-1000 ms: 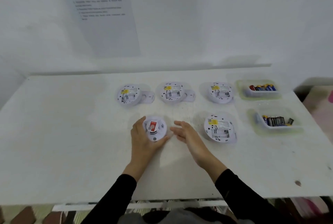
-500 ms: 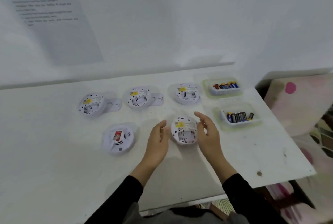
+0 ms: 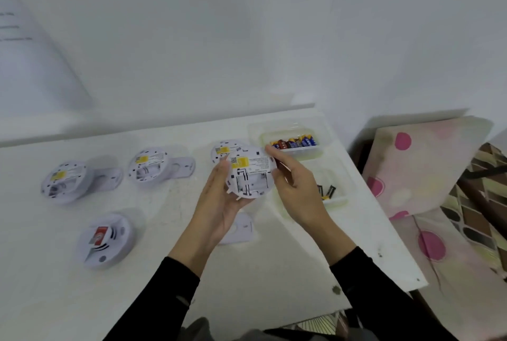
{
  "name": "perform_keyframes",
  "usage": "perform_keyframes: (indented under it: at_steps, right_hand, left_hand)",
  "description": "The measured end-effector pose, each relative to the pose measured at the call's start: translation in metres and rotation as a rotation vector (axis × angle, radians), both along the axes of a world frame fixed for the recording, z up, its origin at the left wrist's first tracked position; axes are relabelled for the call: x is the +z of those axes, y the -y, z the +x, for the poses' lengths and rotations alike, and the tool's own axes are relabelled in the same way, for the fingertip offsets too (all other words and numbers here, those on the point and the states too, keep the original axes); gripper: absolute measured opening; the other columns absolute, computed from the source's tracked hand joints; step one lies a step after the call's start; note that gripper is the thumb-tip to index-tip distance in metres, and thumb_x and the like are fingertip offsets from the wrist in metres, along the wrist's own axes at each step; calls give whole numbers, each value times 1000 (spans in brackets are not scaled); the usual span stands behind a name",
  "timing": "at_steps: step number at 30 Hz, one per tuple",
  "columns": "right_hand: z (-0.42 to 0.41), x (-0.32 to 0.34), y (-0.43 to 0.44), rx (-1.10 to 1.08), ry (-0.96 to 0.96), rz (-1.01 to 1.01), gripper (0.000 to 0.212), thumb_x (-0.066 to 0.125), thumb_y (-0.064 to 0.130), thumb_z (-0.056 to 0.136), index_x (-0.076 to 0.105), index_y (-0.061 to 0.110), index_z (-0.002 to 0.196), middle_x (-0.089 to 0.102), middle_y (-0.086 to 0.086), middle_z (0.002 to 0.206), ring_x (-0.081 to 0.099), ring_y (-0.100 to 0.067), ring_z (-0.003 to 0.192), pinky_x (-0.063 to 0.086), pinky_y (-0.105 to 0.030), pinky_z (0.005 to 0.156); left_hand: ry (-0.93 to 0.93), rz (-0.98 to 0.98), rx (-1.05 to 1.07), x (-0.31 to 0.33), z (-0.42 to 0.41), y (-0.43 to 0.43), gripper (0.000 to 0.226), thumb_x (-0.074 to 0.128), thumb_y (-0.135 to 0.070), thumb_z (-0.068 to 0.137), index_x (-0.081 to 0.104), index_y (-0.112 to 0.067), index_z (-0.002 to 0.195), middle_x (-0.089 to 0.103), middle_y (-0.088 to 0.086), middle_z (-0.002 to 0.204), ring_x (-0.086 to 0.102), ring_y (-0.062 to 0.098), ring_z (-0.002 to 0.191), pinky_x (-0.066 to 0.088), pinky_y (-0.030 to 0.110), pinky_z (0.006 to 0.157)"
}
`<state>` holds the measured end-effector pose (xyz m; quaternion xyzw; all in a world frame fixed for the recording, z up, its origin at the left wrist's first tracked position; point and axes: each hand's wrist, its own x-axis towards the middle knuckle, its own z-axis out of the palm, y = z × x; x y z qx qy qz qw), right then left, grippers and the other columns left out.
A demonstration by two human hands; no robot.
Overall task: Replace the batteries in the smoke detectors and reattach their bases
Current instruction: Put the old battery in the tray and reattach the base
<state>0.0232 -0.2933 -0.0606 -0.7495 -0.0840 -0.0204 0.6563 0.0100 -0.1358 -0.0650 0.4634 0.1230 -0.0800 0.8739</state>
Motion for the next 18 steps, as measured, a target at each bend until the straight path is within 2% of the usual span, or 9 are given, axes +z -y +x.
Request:
perform_keyframes:
  at_steps: [3,5,8,10,12,15,18]
  right_hand:
    - [17,-2,29,33,-60,17,41,50,0,95,55,19,132,59,7,133,53,-6,124,48,-32,102]
    - [24,-3,45,37,-135,-28,39,61,11,92,55,25,128,60,11,128,56,-7,119,50,-28,97]
    - [32,-5,64,-27,-175,-351,36,68,48,83,57,30,112,62,18,112,57,-9,108,47,-25,89]
    - [38,-6,70,9,-229,-598,50,53,73,79,56,31,106,63,20,104,57,-12,104,44,-34,94]
    - [42,-8,71,91,-265,-785,64,32,83,80,59,30,105,63,17,101,55,-15,105,38,-39,100]
    - [47,-12,72,231,-307,-899,70,12,68,93,65,25,110,65,7,114,43,-20,113,24,-36,100]
    - [49,-14,77,270,-294,-994,48,25,41,98,61,22,124,56,1,133,39,-22,117,23,-35,97]
  left_hand:
    - [-16,-26,0,1,8,18,49,52,-32,99,45,-11,142,63,13,134,63,34,119,55,55,91]
    - [-38,-18,19,-1,13,24,45,53,-29,99,47,-13,140,64,12,132,65,32,116,59,51,84]
    - [-61,-14,42,-6,19,25,42,52,-28,100,49,-15,139,65,11,131,66,31,115,61,47,78]
    - [-69,-15,42,-10,22,26,42,53,-29,100,50,-16,140,65,11,131,66,32,115,60,49,80]
    - [-65,-13,32,-13,23,26,48,54,-32,97,48,-15,141,65,12,132,65,33,117,58,52,86]
    - [-62,-19,29,-15,25,27,55,57,-37,91,48,-16,141,64,12,133,63,33,119,55,55,91]
    - [-81,-31,40,-16,27,28,46,53,-33,96,50,-17,140,66,11,131,65,32,118,56,55,90]
